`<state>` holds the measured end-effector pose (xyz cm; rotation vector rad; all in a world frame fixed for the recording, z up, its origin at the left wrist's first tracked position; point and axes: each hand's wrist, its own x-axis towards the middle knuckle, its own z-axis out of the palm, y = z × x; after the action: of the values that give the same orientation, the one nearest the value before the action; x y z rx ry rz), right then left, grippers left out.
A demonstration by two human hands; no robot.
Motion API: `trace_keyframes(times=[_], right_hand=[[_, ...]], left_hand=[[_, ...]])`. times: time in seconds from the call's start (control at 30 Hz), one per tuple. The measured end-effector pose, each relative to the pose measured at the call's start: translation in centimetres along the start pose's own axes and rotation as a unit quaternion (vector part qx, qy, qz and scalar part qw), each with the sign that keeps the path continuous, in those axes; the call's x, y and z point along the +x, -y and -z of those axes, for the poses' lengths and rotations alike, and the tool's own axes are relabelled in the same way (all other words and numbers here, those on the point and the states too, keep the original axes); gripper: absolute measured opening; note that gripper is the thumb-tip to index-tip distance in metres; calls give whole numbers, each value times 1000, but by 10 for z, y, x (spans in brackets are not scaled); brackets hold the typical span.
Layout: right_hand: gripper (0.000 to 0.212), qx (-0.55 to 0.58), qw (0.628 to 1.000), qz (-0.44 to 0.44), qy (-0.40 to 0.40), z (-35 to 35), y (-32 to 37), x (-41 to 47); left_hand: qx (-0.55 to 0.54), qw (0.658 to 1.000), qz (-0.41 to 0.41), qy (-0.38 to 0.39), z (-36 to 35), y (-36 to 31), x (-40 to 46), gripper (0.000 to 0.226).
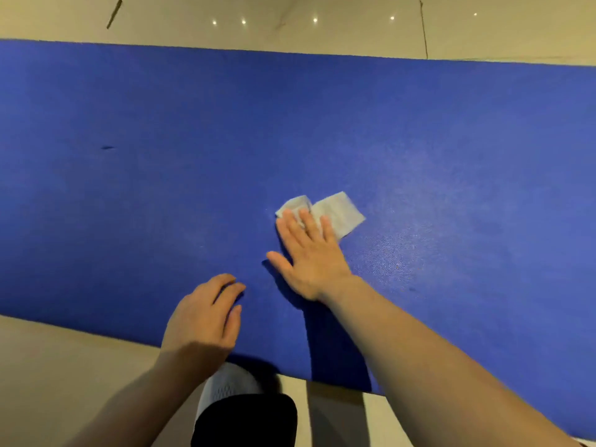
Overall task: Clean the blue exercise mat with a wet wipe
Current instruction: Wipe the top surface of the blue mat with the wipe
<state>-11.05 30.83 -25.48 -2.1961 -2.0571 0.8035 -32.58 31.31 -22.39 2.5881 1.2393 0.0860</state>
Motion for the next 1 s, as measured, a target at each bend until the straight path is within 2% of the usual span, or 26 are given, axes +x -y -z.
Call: trace_keyframes(times=[0.1, 0.2, 0.27, 0.37, 0.43, 0.5, 0.57, 0.63, 0.73, 0.83, 0.9, 1.0], right_hand=[[66, 8, 995, 88, 37, -17, 40, -4], [64, 25, 996, 84, 6, -12, 13, -7], [67, 49, 998, 20, -34, -4, -25, -19], [78, 55, 984, -121, -117, 0, -97, -63], [78, 40, 972, -189, -136, -3, -132, -97], [81, 64, 957, -246, -139, -9, -136, -119], [83, 72, 948, -273, -150, -24, -112, -132], [80, 61, 953, -254, -155, -41, -75, -148], [69, 49, 973, -174, -141, -71, -29, -182], [62, 7, 986, -125, -114, -83, -26, -210], [61, -4, 983, -131, -126, -83, -47, -226], [70, -11, 981, -147, -125, -80, -79, -243]], left_hand=[[42, 997, -60, -32, 7, 2, 4, 33], [39, 996, -65, -40, 5, 2, 4, 34], [28, 995, -88, -40, -1, -4, 2, 34], [4, 993, -119, -24, -12, -16, 2, 33], [-1, 990, -144, -2, -19, -25, 3, 31], [16, 982, -187, 24, -24, -34, 4, 31], [20, 980, -197, 31, -27, -47, 6, 31], [4, 983, -185, 15, -29, -66, 5, 32], [-7, 984, -180, 1, -34, -91, 2, 38], [10, 982, -189, 22, -42, -96, -2, 47], [51, 978, -189, 67, -49, -94, -13, 64], [130, 962, -207, 120, -58, -90, -21, 100]])
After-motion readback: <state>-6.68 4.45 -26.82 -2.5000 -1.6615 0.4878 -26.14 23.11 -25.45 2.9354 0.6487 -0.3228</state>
